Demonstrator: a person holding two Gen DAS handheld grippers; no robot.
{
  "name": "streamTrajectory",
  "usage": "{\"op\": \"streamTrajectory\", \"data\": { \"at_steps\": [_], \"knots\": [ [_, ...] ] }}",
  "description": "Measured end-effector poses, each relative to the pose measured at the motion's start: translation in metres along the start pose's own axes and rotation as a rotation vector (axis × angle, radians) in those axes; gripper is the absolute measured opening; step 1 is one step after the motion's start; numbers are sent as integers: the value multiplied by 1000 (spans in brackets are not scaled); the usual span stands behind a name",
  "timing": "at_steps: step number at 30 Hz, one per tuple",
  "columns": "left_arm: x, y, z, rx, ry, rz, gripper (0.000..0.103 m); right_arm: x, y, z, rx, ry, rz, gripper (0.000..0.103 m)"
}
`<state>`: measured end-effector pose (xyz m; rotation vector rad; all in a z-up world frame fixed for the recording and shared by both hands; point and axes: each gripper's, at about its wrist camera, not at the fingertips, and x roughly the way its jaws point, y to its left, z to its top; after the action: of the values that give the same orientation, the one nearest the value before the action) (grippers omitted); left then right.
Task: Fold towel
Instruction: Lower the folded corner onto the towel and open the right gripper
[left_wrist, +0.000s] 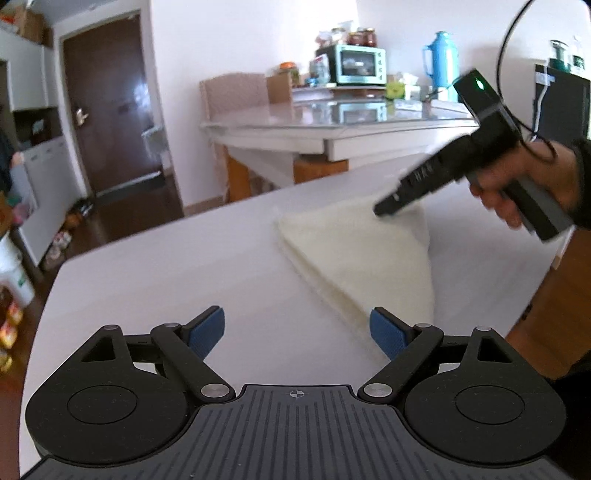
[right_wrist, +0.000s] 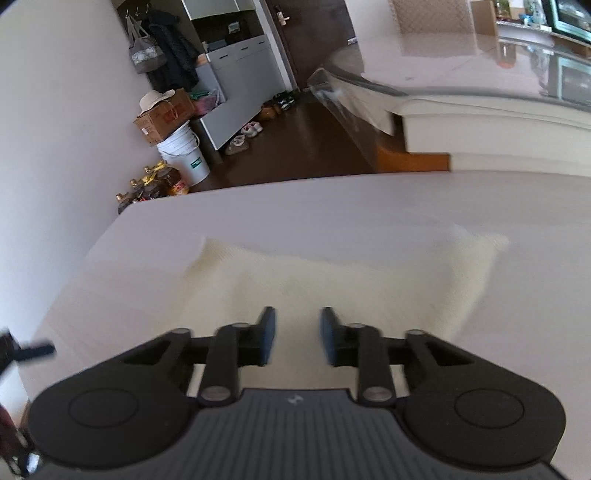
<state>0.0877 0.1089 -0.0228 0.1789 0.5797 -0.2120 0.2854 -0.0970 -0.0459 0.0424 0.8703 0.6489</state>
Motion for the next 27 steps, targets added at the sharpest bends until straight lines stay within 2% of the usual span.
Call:
{"op": "streamTrajectory", "data": {
  "at_steps": [5,11,13,16,17,20,27],
  "knots": [
    [20,-16,4,79,26,-11,90,-17,-10,-10,-3,-47,2,8],
    [34,-31,-3,142,73,-14,90,-17,-40,-2,43,-80,-56,8],
    [34,-29,-5,119,87,-20,90,-9,-50,-1,47,-72,-95,5],
    [36,-27,-5,87,106,-35,89,-3,-64,6,82,-87,-105,5],
    [35,-27,-5,81,110,-40,89,0,-68,9,76,-95,-143,5],
    [35,-30,-6,63,117,-59,89,4,-84,15,97,-95,-107,5],
    [28,-47,-8,38,112,-107,89,9,-98,20,103,-109,-113,4]
  ]
}}
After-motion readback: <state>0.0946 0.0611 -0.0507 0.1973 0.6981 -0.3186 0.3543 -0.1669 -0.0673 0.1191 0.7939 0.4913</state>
